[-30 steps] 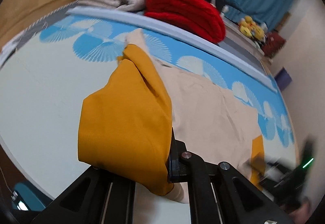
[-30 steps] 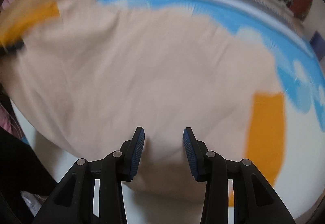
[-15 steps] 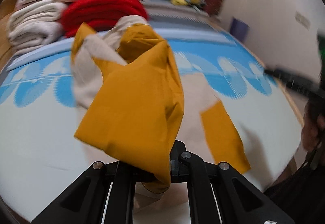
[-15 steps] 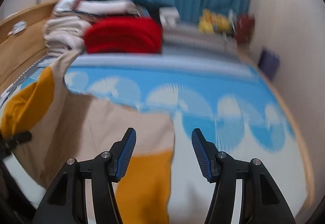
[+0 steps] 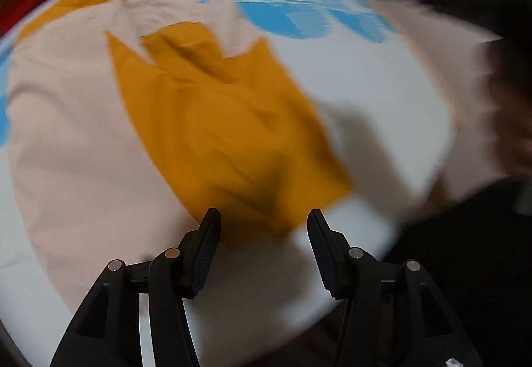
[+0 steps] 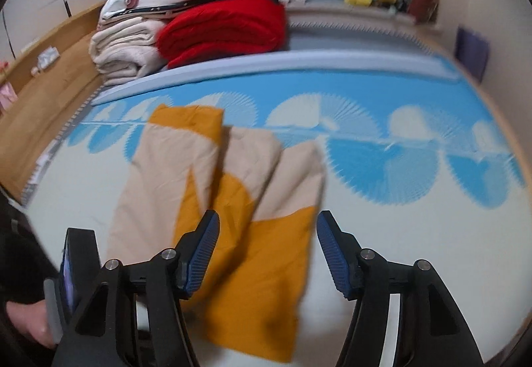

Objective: Fold large clothes

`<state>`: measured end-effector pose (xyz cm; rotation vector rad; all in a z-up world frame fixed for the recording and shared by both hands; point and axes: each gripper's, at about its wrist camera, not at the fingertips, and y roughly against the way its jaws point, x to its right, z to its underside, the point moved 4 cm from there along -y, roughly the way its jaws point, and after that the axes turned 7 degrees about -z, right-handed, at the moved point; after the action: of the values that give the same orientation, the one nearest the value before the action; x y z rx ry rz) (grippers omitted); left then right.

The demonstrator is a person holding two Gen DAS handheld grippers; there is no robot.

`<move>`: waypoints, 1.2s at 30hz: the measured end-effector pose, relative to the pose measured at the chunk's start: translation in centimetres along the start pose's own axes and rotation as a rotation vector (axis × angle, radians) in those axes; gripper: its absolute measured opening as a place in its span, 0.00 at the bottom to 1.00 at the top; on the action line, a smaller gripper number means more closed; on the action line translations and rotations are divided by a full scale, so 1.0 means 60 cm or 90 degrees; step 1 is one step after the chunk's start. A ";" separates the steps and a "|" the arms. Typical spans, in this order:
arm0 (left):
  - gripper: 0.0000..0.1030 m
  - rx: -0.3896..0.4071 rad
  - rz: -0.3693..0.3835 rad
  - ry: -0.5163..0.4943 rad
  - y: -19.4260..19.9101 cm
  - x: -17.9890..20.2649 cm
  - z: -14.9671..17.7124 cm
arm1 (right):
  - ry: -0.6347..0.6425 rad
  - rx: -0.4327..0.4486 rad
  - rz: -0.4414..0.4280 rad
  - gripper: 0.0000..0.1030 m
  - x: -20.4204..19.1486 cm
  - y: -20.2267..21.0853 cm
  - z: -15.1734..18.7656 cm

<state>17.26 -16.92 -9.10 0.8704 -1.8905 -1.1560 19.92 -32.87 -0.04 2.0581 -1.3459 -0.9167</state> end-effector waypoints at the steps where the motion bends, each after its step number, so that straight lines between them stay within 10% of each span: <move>1: 0.50 0.001 0.013 -0.008 0.021 0.000 0.001 | -0.012 -0.012 -0.024 0.63 -0.003 -0.011 0.001; 10: 0.53 0.099 -0.255 -0.070 0.160 -0.157 -0.007 | -0.149 -0.190 -0.171 0.71 -0.027 -0.144 0.049; 17: 0.51 0.101 -0.306 0.094 0.147 -0.273 0.003 | -0.203 -0.307 -0.130 0.71 -0.036 -0.238 0.094; 24: 0.51 0.097 -0.323 0.100 0.144 -0.285 -0.003 | -0.116 -0.353 -0.044 0.70 -0.082 -0.292 0.104; 30: 0.51 0.085 -0.320 0.125 0.138 -0.295 -0.002 | -0.037 -0.323 -0.027 0.14 -0.124 -0.285 0.090; 36: 0.52 0.096 -0.274 0.181 0.142 -0.300 -0.008 | 0.029 -0.090 -0.189 0.09 -0.163 -0.124 0.008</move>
<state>25.13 1.02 -5.49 1.4961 -1.6149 -1.0689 21.14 -21.05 -3.21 2.1877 -0.9380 -1.0486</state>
